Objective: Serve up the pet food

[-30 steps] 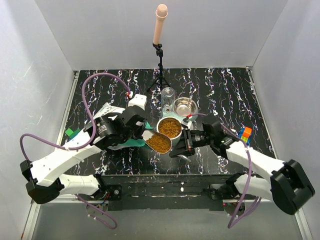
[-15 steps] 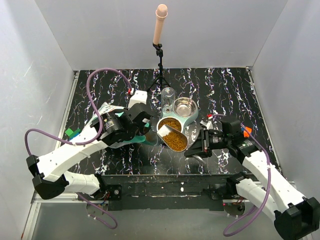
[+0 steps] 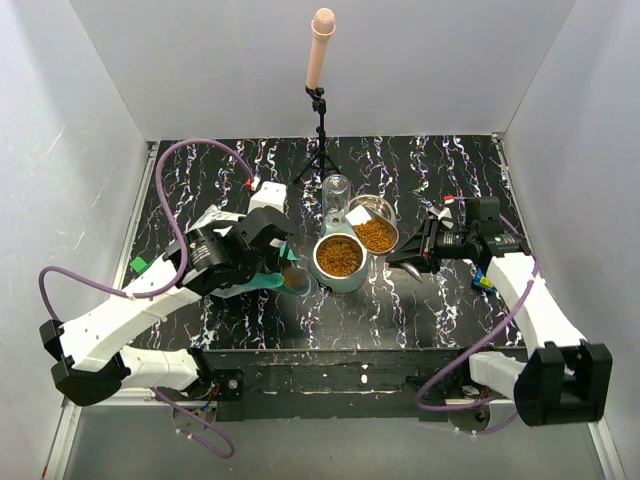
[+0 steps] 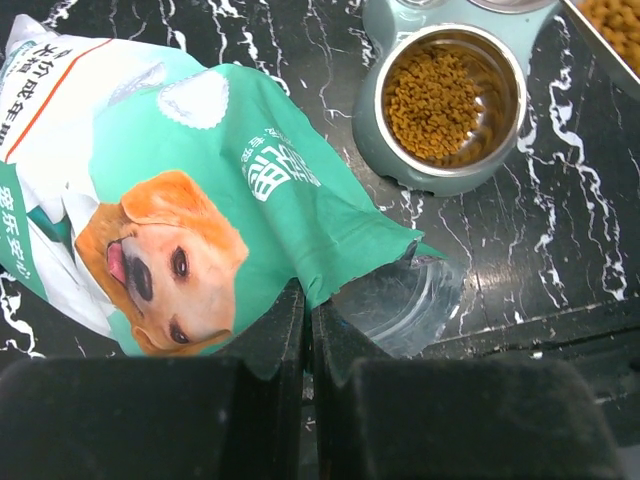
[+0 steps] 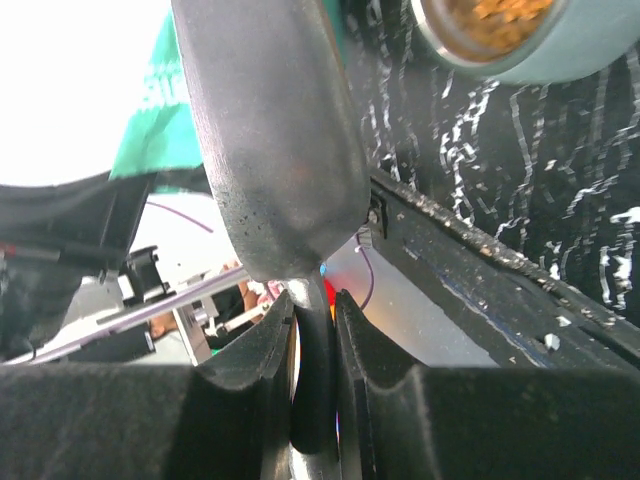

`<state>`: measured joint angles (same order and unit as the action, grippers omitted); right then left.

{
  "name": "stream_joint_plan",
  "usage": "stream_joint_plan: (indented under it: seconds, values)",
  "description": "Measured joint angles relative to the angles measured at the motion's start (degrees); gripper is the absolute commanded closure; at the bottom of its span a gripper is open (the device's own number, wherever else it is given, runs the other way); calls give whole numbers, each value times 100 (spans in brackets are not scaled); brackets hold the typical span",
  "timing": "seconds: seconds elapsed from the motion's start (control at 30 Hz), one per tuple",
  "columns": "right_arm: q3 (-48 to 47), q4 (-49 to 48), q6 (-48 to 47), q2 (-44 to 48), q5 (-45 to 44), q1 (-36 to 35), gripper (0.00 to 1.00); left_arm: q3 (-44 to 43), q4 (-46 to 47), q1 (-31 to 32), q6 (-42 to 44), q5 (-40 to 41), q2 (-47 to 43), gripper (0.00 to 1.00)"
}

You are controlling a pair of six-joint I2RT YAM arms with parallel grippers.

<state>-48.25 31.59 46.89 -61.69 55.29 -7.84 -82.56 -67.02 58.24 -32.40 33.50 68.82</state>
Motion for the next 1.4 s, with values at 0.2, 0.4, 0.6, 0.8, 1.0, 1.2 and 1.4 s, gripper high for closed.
stream_joint_plan:
  seconds: [0.2,0.4,0.6,0.8,1.0,1.2,1.4]
  values:
    - [-232,269,-546,-1097,-168,437,99,0,-24,0,162,-555,-61,100]
    - [-839,739,-1080,-1978,-463,629,99,0,-17,0,203,-811,-50,100]
    - [-1622,1335,-1440,-2813,-885,708,99,-24,-17,0,216,-898,-20,100]
    - [-2306,2087,-1700,-3574,-1414,708,99,-44,7,0,155,-922,-20,100]
    - [-3021,2811,-1759,-3936,-1738,708,99,-44,81,0,129,-940,-20,100]
    - [-3604,3477,-1799,-4111,-2146,629,99,-52,151,0,118,-1025,-20,100]
    - [-4339,4050,-1858,-4404,-2715,350,99,-52,214,0,186,-1036,-35,100]
